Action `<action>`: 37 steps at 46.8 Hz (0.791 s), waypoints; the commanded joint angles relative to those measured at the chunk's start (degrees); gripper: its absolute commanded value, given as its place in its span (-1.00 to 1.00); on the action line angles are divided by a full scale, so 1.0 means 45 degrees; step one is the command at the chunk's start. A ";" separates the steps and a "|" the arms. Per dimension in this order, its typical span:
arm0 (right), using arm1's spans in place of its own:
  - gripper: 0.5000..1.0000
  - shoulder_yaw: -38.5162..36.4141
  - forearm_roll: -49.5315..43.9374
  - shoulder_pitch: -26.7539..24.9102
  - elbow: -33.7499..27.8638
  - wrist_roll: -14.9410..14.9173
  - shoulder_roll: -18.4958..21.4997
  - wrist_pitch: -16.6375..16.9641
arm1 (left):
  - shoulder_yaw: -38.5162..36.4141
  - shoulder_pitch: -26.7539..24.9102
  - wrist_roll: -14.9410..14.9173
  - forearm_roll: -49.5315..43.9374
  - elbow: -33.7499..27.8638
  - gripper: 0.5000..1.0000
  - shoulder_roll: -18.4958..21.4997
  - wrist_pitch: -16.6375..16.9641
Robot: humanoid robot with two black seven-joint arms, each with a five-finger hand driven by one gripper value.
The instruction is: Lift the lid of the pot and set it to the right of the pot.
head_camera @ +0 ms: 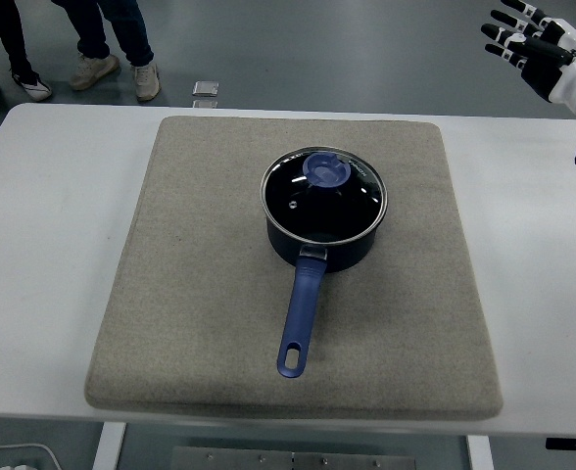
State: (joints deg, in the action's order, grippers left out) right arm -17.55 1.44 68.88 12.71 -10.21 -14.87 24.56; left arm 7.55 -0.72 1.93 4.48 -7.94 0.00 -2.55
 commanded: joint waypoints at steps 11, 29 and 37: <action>0.60 0.0169 -0.1470 0.1119 0.0145 0.0061 -0.0464 0.0712 | 0.0002 0.0003 -0.0019 0.0000 -0.0012 1.00 0.0000 0.0000; 0.61 0.1556 -0.2487 0.2252 0.0418 -0.0075 -0.1109 0.2320 | 0.0002 0.0003 -0.0019 0.0000 -0.0012 1.00 0.0000 0.0000; 0.61 0.1635 -0.3268 0.2681 0.0789 -0.0251 -0.1402 0.2320 | 0.0002 0.0003 -0.0019 0.0000 -0.0012 1.00 0.0000 0.0000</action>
State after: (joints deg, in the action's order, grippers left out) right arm -10.17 -12.35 80.14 15.83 -11.21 -20.76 35.01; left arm 7.56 -0.70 1.93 4.48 -7.94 0.00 -2.55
